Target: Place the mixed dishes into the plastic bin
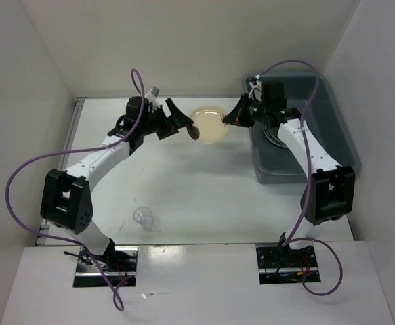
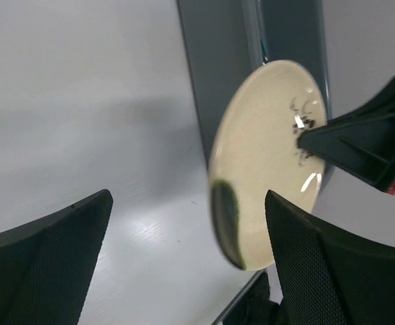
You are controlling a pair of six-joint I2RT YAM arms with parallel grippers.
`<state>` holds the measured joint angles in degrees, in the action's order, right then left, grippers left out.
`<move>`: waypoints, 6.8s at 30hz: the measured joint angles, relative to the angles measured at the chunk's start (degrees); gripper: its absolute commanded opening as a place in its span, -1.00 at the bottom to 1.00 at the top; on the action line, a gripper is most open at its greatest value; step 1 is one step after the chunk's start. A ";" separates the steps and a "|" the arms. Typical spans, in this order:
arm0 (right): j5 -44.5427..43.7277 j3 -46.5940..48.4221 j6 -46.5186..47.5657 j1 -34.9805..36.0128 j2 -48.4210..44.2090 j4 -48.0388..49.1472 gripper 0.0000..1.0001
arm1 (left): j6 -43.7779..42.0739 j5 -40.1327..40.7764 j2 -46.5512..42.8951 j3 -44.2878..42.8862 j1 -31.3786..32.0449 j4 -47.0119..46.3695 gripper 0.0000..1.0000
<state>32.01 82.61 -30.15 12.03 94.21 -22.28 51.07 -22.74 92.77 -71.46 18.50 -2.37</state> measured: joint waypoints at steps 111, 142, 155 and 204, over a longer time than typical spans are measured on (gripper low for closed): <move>-24.65 7.17 13.70 53.37 16.65 -5.73 -0.08 | -7.13 34.97 -54.01 25.03 -20.61 36.76 1.00; -52.22 24.96 9.77 27.43 10.78 -13.84 -0.98 | -7.10 36.22 -58.55 26.27 -19.65 36.72 1.00; -65.70 8.02 1.29 -9.88 -0.96 -19.26 -0.98 | -7.04 36.50 -59.30 26.86 -16.79 36.63 1.00; -37.46 -14.49 -1.64 -12.59 -40.41 -13.09 1.00 | -5.92 37.83 -63.43 27.74 -13.79 35.15 1.00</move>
<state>-5.45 68.12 -31.79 -0.56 53.80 -35.38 45.15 15.09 29.34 -43.72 4.71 32.77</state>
